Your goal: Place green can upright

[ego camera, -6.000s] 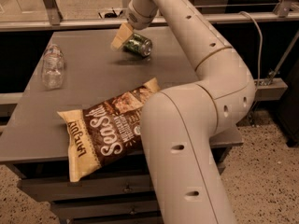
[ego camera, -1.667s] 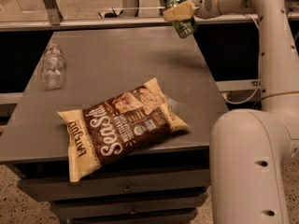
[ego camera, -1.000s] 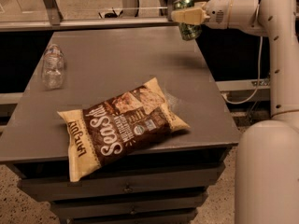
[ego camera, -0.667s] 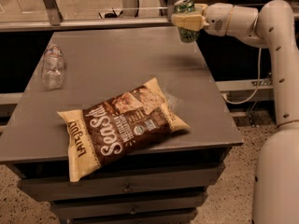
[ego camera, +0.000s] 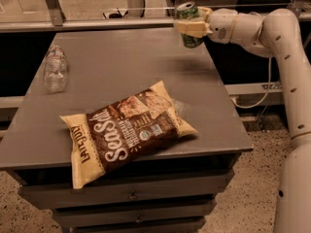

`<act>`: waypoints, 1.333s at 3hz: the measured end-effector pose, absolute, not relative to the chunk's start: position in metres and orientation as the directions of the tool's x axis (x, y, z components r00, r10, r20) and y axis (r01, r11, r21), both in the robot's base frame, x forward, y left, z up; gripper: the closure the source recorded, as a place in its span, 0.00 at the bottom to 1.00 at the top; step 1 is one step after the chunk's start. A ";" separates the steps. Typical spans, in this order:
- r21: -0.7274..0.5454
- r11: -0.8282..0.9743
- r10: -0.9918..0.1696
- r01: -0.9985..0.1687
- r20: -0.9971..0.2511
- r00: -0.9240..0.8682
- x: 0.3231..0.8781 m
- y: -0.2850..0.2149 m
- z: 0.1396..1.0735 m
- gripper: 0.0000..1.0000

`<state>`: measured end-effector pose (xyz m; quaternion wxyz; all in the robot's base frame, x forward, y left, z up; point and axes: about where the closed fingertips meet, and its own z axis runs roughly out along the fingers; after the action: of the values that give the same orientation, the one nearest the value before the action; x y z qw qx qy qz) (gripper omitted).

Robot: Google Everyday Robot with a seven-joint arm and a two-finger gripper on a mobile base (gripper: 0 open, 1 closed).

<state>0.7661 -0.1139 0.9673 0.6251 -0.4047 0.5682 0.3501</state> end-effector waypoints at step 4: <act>-0.082 0.255 0.130 -0.963 -0.984 0.118 0.765 -0.115 0.935 1.00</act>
Offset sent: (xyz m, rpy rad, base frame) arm 0.0083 -0.0074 -0.0095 0.1524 -0.0319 0.1385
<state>0.7646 -0.1150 0.9350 0.6182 -0.4208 0.4953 0.4421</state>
